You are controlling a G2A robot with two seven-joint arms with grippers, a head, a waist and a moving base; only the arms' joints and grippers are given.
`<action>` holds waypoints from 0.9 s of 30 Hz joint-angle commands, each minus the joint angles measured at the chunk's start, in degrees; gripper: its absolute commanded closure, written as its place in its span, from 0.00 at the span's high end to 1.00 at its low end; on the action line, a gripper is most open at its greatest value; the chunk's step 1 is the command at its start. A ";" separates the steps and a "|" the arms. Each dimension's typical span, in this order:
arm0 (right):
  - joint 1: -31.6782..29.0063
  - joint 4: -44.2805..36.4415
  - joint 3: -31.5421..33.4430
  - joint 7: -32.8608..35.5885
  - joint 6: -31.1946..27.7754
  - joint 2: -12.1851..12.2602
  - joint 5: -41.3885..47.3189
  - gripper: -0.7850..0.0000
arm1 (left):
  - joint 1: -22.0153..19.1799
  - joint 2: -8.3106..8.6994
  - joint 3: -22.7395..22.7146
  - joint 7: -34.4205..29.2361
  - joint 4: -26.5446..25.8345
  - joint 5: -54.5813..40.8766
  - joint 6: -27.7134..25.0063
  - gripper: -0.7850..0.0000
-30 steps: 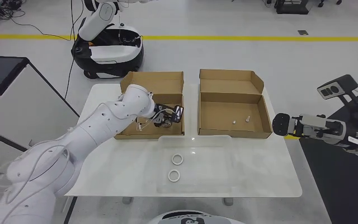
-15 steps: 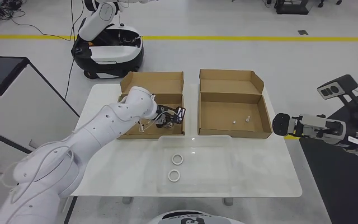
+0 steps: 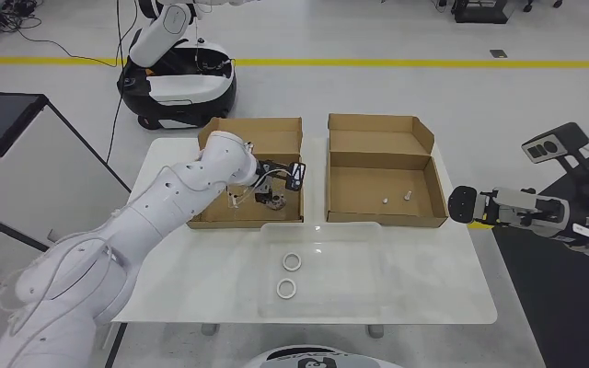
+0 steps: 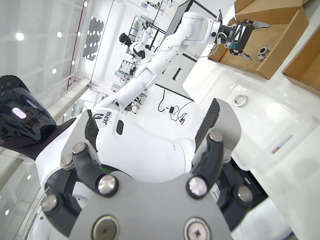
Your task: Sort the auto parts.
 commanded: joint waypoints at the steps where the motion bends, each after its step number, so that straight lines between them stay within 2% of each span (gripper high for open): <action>1: 0.00 0.00 0.00 0.00 0.00 0.00 0.00 1.00 | 0.35 0.88 -1.50 -1.31 -2.16 -0.39 -0.55 1.00; 8: 0.00 0.00 0.00 0.00 0.00 0.00 0.00 1.00 | 3.61 4.86 -7.93 -9.65 -14.32 -5.02 -2.24 1.00; 14: 0.00 0.00 0.00 0.00 0.00 0.00 0.00 1.00 | 6.53 8.20 -10.11 -23.65 -28.98 -16.26 -2.24 1.00; 17: 0.00 0.00 0.00 0.00 0.00 0.00 0.00 1.00 | 6.83 9.23 -10.77 -29.31 -34.28 -21.83 -2.14 1.00; 23: 0.00 0.00 0.00 0.00 0.00 0.00 0.00 1.00 | 5.74 11.33 -7.84 -34.12 -42.46 -29.85 2.67 1.00; 27: 0.00 0.00 0.00 0.00 0.00 0.00 0.00 1.00 | 3.82 12.28 -4.67 -38.32 -45.58 -35.21 6.87 1.00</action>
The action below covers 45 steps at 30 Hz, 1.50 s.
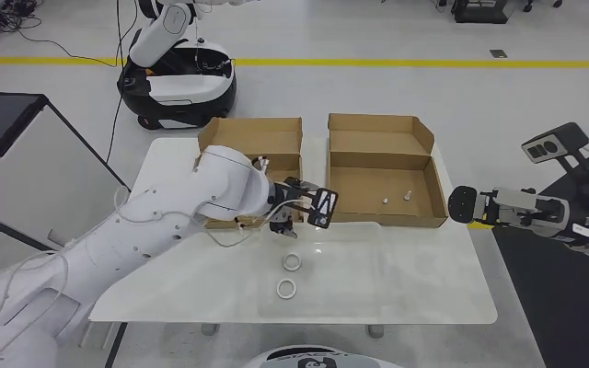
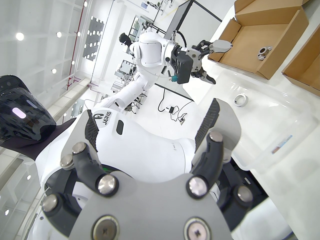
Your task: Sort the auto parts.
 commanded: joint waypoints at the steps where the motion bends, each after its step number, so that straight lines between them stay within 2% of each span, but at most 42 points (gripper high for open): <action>1: 0.00 0.00 0.00 0.00 0.00 0.00 0.00 1.00 | -1.05 0.37 1.67 -2.55 -1.35 -2.96 2.60 1.00; 7: 0.00 0.00 0.00 0.00 0.00 0.00 0.00 1.00 | -5.11 0.79 6.82 -9.84 -5.86 -13.28 9.90 1.00; 14: 0.00 0.00 0.00 0.00 0.00 0.00 0.00 1.00 | -8.88 0.34 11.57 -13.57 -7.75 -21.46 13.63 1.00; 29: 0.00 0.00 0.00 0.00 0.00 0.00 0.00 1.00 | -6.34 -1.95 15.73 -14.33 -3.98 -21.39 14.39 1.00; 32: 0.00 0.00 0.00 0.00 0.00 0.00 0.00 1.00 | -6.01 -1.89 16.16 -13.78 -3.38 -21.48 13.84 0.90; 35: 0.00 0.00 0.00 0.00 0.00 0.00 0.00 1.00 | -5.53 -1.51 16.59 -13.46 -2.53 -21.05 13.52 0.86; 40: 0.00 0.00 0.00 0.00 0.00 0.00 0.00 1.00 | -4.96 -0.73 17.08 -12.97 -2.08 -19.88 13.03 0.69; 45: 0.00 0.00 0.00 0.00 0.00 0.00 0.00 1.00 | -4.81 0.02 18.52 -13.06 -1.90 -18.93 13.13 0.67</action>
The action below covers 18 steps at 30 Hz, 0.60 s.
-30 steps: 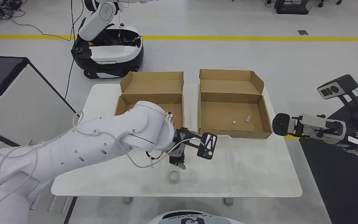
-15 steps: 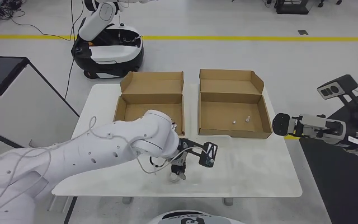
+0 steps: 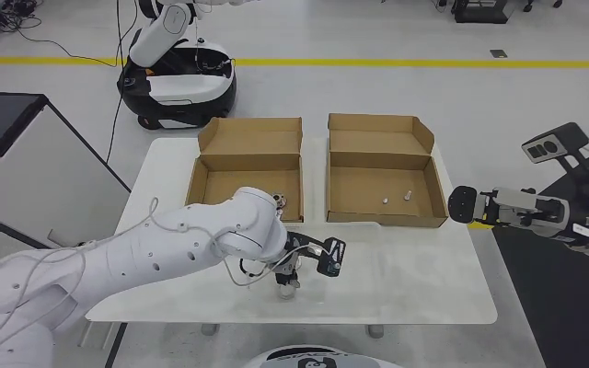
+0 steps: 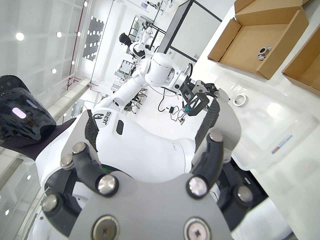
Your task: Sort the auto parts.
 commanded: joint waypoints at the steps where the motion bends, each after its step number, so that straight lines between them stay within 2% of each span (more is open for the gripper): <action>1: 0.00 0.00 0.00 0.00 0.00 0.00 0.00 1.00 | -0.07 0.30 0.53 -0.02 0.04 0.28 0.02 0.66; 7: 0.00 0.00 0.00 0.00 0.00 0.00 0.00 1.00 | 2.24 1.00 0.53 0.10 0.00 1.57 -0.11 0.62; 14: 0.00 0.00 0.00 0.00 0.00 0.00 0.00 1.00 | 5.00 0.92 0.53 0.98 1.78 4.89 -0.98 0.49; 18: 0.00 0.00 0.00 0.00 0.00 0.00 0.00 1.00 | 5.86 0.75 0.53 1.48 2.47 6.34 -1.49 0.45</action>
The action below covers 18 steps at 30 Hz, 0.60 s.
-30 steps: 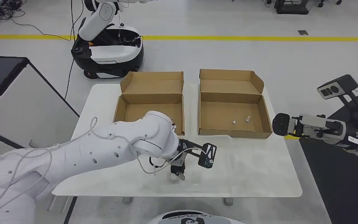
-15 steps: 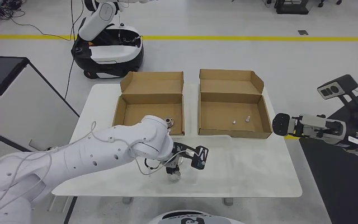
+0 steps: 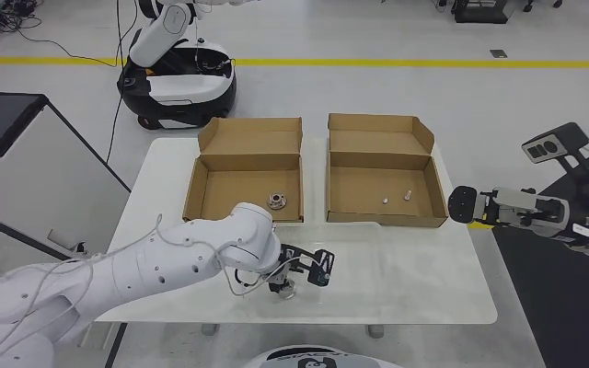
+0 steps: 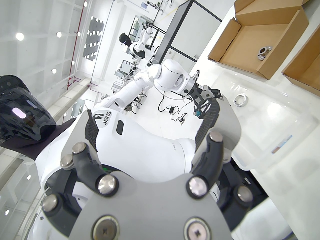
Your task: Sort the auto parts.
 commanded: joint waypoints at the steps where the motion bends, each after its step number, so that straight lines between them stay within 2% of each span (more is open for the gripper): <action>1: 0.00 0.00 0.00 0.00 0.00 0.00 0.00 1.00 | 0.27 -0.10 0.00 0.19 0.25 0.56 -0.18 0.44; 5: 0.00 0.00 0.00 0.00 0.00 0.00 0.00 1.00 | 0.79 -0.33 0.00 0.59 0.81 1.96 -0.59 0.45; 18: 0.00 0.00 0.00 0.00 0.00 0.00 0.00 1.00 | 2.10 -1.19 0.00 0.97 1.87 4.93 -0.98 0.38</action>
